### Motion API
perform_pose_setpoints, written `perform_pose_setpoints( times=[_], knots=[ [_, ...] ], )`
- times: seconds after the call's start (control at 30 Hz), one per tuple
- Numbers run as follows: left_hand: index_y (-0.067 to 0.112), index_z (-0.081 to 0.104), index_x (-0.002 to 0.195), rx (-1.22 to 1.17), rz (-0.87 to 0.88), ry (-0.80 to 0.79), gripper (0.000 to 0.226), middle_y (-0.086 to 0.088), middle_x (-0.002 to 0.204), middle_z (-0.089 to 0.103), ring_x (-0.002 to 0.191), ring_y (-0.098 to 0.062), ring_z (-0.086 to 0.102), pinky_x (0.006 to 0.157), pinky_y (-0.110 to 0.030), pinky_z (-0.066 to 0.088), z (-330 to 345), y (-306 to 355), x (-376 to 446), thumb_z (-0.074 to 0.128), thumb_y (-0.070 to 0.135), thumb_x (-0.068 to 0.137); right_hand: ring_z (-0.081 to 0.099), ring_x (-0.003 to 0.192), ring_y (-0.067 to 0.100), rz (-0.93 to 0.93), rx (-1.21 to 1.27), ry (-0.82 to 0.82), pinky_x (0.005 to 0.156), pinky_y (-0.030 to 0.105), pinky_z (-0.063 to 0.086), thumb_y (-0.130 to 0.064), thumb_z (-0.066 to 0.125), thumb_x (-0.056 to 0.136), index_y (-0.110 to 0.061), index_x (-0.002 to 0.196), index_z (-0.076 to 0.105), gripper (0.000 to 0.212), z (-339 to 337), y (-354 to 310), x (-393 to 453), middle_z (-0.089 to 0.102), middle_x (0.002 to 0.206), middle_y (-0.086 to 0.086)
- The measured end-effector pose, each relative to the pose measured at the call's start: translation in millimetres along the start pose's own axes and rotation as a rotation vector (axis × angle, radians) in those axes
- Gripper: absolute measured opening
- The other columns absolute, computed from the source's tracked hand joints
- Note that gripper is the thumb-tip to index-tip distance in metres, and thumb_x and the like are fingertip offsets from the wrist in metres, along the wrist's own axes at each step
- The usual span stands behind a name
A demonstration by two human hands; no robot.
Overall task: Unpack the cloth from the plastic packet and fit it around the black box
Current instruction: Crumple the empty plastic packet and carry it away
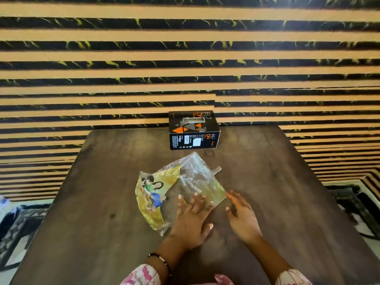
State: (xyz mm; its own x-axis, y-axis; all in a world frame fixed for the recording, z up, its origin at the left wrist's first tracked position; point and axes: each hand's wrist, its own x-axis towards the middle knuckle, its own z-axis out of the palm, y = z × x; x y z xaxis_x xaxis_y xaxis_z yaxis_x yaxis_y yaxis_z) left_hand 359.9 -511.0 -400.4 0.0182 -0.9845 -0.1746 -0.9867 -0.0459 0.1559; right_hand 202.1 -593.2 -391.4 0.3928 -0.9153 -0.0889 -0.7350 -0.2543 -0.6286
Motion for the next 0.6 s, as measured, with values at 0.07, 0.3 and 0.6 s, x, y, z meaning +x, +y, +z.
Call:
perform_pose_setpoints(
  times=[0.07, 0.3, 0.6],
  knots=[
    [0.027, 0.043, 0.133, -0.052, -0.055, 0.098, 0.058, -0.006, 0.142, 0.049, 0.134, -0.032, 0.039, 0.113, -0.055, 0.001, -0.2, -12.0, -6.7, 0.041, 0.051, 0.080, 0.025, 0.141, 0.016, -0.015, -0.020, 0.003, 0.117, 0.036, 0.022, -0.014, 0.051, 0.088, -0.023, 0.138, 0.041, 0.052, 3.3, -4.7, 0.7, 0.033, 0.151, -0.002],
    [0.023, 0.013, 0.148, -0.314, -0.676, 0.219, 0.066, -0.017, 0.158, 0.004, 0.142, -0.046, 0.000, 0.113, -0.058, 0.000, -6.2, -60.4, -28.4, 0.037, 0.049, 0.092, 0.016, 0.144, 0.018, 0.007, -0.080, -0.130, 0.119, 0.034, 0.015, -0.026, 0.047, 0.091, -0.019, 0.144, 0.028, 0.056, 21.2, -15.9, 9.6, 0.023, 0.156, 0.002],
    [0.023, 0.023, 0.146, -0.436, -0.424, 0.158, 0.065, -0.009, 0.156, 0.020, 0.142, -0.032, 0.018, 0.117, -0.045, 0.015, 11.4, -43.9, -19.8, 0.047, 0.044, 0.089, 0.009, 0.145, 0.016, -0.048, -0.162, -0.290, 0.119, 0.037, 0.005, -0.046, 0.044, 0.091, -0.020, 0.147, 0.015, 0.069, 26.3, -21.2, 1.8, 0.016, 0.158, 0.002]
  ],
)
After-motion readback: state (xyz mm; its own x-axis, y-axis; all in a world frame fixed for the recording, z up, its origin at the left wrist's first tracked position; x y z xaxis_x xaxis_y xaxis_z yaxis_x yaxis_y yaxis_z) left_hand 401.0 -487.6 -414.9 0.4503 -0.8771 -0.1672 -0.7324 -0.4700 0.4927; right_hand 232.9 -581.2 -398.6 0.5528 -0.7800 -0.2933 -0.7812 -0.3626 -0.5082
